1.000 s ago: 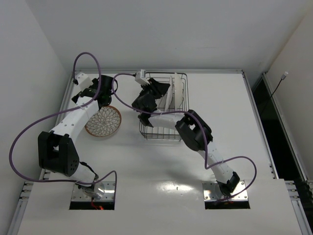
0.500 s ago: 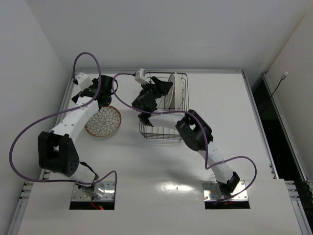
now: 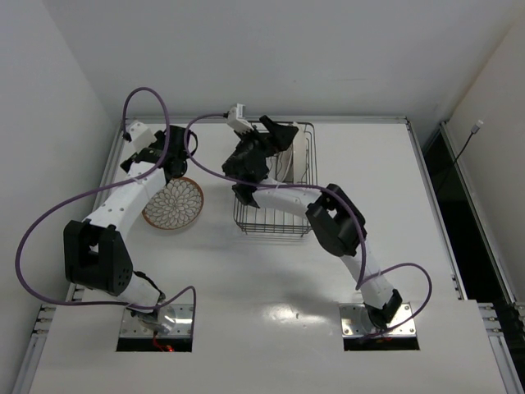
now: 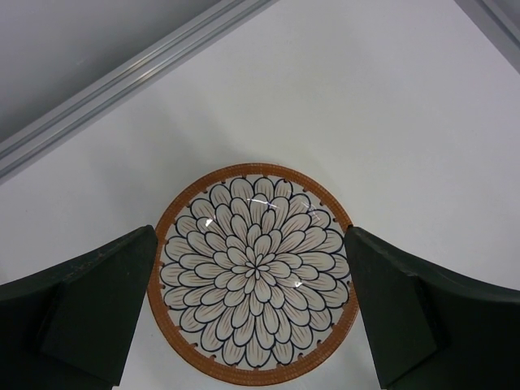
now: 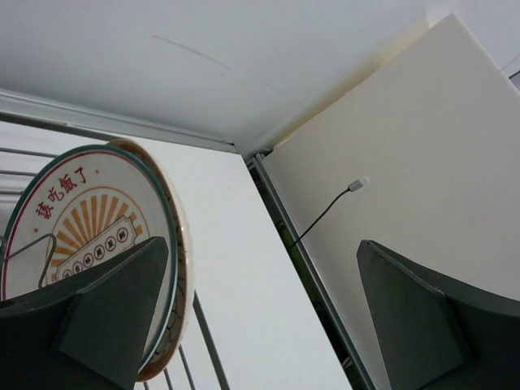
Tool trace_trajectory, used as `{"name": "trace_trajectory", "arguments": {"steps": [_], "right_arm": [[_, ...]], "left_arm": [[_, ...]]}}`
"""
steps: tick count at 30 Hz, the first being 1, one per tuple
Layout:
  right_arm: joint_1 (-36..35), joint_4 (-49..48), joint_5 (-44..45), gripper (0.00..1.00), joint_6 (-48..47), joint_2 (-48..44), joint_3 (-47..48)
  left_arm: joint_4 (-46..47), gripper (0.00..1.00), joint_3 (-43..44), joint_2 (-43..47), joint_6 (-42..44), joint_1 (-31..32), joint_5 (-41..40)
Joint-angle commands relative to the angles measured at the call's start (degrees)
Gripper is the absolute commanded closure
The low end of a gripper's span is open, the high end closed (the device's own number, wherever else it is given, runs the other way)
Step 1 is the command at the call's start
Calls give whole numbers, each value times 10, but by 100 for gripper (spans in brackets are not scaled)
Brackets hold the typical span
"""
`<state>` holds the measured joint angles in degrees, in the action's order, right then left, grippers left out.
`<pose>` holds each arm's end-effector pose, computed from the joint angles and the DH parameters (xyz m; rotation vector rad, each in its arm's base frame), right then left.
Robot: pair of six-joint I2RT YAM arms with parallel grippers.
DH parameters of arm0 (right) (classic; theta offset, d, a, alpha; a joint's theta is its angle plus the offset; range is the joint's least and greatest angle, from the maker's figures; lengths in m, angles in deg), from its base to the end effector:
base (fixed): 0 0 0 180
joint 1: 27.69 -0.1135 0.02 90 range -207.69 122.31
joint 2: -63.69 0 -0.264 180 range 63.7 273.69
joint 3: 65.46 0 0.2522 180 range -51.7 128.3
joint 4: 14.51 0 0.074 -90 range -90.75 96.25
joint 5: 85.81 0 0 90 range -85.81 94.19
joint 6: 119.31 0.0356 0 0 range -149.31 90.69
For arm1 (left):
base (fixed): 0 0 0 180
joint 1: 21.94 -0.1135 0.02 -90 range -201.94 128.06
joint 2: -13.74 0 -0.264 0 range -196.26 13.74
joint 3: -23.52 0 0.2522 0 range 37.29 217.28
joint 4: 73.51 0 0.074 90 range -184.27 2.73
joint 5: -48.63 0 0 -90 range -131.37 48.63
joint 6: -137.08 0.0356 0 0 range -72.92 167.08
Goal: Load the plates into the dish rack
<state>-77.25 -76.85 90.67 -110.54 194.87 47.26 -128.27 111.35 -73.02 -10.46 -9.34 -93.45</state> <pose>0.3436 0.3483 0.2851 0.0070 1.6229 -1.0345 0.3126 -0.0411 0.3045 -1.1100 1.8062 0.4427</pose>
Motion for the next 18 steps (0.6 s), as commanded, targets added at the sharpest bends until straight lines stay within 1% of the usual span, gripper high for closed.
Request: {"name": "trace_trajectory", "arguments": {"steps": [1, 6, 7, 8, 9, 10, 12, 14, 18], "right_arm": [[-10, -101, 171, 0, -13, -43, -1], [-10, -79, 171, 0, -27, -51, -67], [-15, -91, 171, 0, -36, -51, -76], [-15, -138, 171, 0, -65, -57, -102], [-15, -164, 171, 0, -78, -64, -117], [-15, -183, 171, 0, -85, -85, -144], [-15, -214, 171, 0, -90, -112, -167], [-15, -222, 171, 0, -90, -156, -187], [-15, -247, 171, 0, -107, -232, -194]], "left_arm": [[16, 1, 7, 14, 2, 1, -11], [35, 1, 2, 20, 27, 1, 4], [44, 1, -3, 26, 38, 1, 4], [50, 1, -3, 26, 44, 1, 12], [57, 1, -8, 26, 45, 1, 12], [57, 1, -8, 26, 50, 1, 17], [57, 1, -8, 26, 50, 1, 17], [57, 1, -8, 20, 50, 1, 17], [57, 1, -8, 15, 55, 1, 17]]}}
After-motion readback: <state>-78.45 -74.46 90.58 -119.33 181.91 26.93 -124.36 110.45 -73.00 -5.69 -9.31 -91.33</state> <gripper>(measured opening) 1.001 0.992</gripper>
